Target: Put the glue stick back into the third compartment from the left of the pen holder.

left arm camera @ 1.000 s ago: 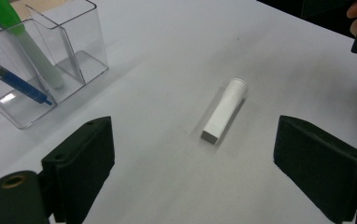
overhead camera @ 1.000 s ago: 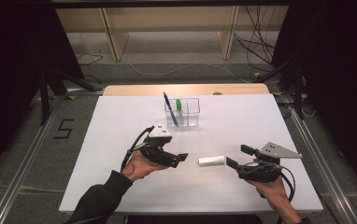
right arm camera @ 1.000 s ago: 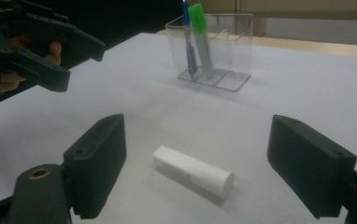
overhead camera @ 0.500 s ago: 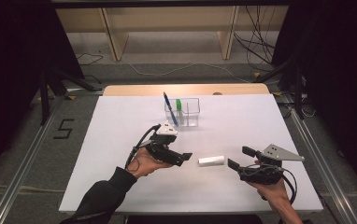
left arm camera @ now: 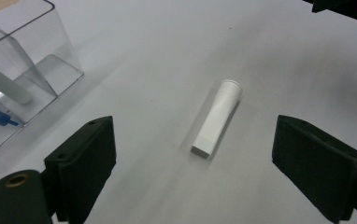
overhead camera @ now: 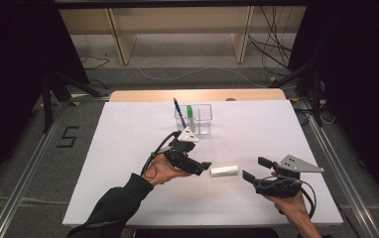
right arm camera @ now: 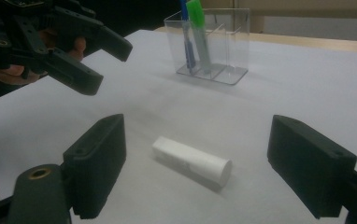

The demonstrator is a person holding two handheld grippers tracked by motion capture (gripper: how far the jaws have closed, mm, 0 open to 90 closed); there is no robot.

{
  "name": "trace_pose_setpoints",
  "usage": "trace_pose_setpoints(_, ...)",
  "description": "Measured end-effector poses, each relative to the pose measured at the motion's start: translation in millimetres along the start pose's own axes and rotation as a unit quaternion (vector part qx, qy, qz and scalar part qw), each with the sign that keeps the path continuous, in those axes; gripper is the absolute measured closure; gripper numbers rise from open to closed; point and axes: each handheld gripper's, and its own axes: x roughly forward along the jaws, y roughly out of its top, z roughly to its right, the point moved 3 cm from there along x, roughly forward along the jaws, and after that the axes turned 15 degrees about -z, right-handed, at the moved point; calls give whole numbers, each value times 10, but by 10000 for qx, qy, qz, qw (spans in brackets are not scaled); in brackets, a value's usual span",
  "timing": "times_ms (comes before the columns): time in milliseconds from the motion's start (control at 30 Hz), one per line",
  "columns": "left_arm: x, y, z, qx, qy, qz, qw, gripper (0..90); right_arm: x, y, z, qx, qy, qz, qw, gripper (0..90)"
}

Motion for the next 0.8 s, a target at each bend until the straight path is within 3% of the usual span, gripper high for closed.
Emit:
trace_pose_setpoints(400, 175, 152, 63, 283, -50, -410, 9987, 150, -10, -12, 17, 2, -43, 6, 10000, 205)
trace_pose_setpoints(567, 312, 213, 123, 553, -73, -729, 9958, 153, -6, -14, 9, 24, -54, -33, 10000, 206)
trace_pose_setpoints(800, 463, 284, 145, 688, -164, -980, 9927, 167, -10, -14, 12, 12, -89, -39, 10000, 206)
